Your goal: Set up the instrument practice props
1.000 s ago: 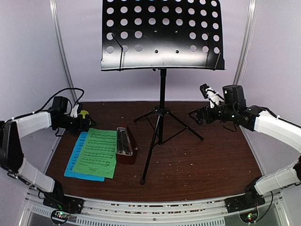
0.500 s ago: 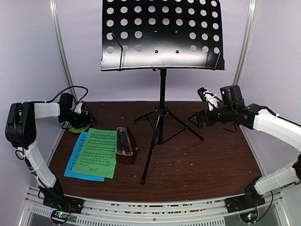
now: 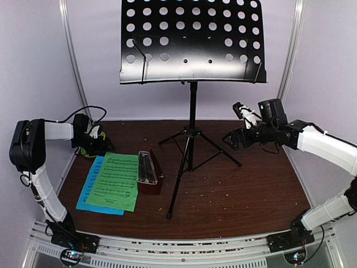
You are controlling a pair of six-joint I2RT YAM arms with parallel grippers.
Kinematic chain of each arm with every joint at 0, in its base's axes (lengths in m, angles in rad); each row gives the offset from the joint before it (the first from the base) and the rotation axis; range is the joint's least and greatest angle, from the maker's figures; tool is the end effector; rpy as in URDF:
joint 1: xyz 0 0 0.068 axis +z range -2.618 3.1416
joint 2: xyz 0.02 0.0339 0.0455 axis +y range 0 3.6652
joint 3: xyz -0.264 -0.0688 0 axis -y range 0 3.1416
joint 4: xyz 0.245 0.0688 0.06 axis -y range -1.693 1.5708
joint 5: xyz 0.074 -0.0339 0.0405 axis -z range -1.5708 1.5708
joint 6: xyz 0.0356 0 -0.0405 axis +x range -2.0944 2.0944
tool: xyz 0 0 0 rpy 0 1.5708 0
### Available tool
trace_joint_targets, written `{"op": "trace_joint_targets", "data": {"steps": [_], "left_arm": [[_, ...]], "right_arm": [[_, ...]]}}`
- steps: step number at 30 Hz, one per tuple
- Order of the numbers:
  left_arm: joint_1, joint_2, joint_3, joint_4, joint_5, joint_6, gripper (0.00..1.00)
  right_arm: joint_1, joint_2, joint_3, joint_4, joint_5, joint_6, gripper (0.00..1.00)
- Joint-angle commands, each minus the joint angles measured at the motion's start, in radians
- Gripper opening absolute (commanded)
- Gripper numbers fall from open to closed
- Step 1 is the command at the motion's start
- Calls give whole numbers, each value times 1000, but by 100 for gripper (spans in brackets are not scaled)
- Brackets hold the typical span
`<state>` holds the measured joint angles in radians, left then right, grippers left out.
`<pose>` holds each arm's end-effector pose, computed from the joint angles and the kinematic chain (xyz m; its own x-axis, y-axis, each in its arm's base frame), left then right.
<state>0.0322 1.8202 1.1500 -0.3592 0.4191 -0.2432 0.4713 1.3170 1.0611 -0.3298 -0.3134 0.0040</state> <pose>0.3696 -0.0026 0.1729 -0.8747 -0.2483 -0.4162 -0.0314 0.8860 -0.4626 0.2586 0.1441 0.3054 -0.4952 -0.2481 -0.8326 -0.6589 0.7319 0.1738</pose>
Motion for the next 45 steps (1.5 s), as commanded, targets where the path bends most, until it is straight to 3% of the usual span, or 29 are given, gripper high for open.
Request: {"op": "trace_joint_targets", "data": {"steps": [1,45], "left_arm": [[4,31,18,24,11,33,81],[-54,144,186,-148,-127,112,79]], "right_arm": [[-5,8,33,-3,8,5,100],[-5,8,60,-49,1,6,100]]}}
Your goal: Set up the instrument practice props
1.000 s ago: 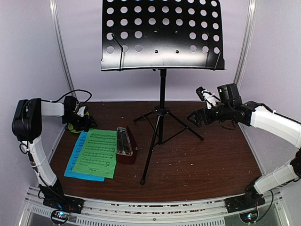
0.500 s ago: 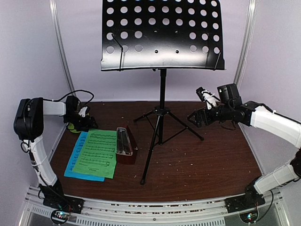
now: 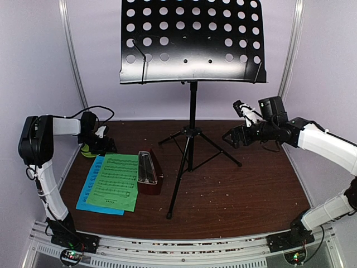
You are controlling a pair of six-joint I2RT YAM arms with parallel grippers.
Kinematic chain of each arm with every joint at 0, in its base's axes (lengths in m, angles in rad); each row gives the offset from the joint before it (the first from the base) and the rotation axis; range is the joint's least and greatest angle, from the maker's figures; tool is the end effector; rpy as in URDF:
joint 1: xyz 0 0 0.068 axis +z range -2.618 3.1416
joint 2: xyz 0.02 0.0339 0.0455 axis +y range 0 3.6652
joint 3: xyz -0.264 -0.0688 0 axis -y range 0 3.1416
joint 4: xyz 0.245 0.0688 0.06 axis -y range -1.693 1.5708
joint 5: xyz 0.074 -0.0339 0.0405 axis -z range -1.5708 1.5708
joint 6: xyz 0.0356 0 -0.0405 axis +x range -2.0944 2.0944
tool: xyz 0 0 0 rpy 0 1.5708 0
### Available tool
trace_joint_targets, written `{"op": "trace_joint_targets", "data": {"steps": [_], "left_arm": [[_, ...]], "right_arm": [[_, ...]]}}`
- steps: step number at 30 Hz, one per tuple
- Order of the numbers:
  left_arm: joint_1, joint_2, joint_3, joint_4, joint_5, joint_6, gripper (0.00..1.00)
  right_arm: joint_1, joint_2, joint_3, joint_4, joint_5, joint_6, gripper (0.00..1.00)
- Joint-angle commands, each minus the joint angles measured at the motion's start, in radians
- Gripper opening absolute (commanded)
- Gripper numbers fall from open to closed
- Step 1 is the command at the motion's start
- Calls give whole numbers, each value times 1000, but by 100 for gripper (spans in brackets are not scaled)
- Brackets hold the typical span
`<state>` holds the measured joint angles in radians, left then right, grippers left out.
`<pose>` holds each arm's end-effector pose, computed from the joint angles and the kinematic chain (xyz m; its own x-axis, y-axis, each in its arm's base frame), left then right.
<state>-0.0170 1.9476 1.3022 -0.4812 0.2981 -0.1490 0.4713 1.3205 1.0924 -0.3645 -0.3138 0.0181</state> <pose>0.3951 -0.0172 0.1620 -0.9140 -0.1264 -0.3856 0.0068 0.9453 -0.3261 0.2590 0.1443 0.3121 -0.5095 -0.2403 -0.8262 -0.6509 0.7357 0.1874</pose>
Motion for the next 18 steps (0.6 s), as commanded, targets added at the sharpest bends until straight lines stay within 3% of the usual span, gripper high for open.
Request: {"op": "trace_joint_targets", "data": {"steps": [1,18], "left_arm": [[-6,24,41,-36,3,19,78],[-29,60,115,-132,-54,15,83]], "right_arm": [[-4,5,29,-16,2,-10,100],[-5,20,37,-33,1,-22,100]]}}
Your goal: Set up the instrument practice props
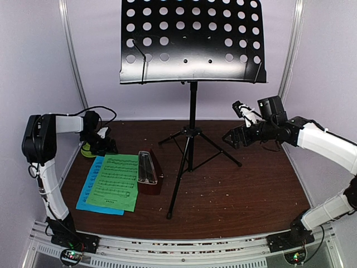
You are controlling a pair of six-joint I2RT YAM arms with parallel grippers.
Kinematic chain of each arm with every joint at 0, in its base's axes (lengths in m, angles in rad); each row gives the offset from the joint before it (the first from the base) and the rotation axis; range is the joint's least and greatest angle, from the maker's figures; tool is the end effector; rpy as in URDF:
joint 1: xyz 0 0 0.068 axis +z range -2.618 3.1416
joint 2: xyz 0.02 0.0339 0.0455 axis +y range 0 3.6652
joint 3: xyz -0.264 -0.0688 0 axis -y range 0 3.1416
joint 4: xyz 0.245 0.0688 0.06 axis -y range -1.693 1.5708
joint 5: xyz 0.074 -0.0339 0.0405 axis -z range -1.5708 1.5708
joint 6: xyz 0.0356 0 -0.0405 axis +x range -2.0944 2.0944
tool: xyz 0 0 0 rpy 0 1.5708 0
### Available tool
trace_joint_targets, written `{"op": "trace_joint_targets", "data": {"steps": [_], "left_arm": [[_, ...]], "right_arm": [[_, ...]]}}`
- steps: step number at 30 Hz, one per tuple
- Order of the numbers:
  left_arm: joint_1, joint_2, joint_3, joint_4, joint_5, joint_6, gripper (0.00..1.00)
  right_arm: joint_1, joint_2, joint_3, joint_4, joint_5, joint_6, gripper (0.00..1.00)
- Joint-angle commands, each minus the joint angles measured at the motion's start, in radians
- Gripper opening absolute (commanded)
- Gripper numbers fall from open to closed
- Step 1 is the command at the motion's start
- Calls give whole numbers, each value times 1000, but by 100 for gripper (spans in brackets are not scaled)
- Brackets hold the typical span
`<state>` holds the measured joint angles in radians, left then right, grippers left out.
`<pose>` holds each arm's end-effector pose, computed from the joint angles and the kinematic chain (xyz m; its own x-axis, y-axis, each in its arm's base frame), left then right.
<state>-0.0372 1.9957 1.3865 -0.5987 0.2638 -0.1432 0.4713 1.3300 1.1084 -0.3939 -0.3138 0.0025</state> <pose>0.4019 -0.0242 0.1617 -0.9430 -0.1028 -0.3166 -0.0062 0.9564 -0.2919 0.2599 0.1448 0.3123 -0.5161 -0.2603 -0.8160 -0.6551 0.7337 0.1803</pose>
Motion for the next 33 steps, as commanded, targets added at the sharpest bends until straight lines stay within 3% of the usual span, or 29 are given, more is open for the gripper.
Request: {"op": "trace_joint_targets", "data": {"steps": [1,14,21,33], "left_arm": [[-9,16,36,-21,-20,9,83],[-10,121,143,-133,74,63,76],[-26,87,22,-43,134,49,62],[-16,-5,-2,21,171,38,41]], "right_arm": [[-5,11,22,-3,1,-6,100],[-5,8,25,-36,10,-15,100],[-5,2,26,-58,26,-27,100],[-5,9,36,-46,9,-29,100]]}}
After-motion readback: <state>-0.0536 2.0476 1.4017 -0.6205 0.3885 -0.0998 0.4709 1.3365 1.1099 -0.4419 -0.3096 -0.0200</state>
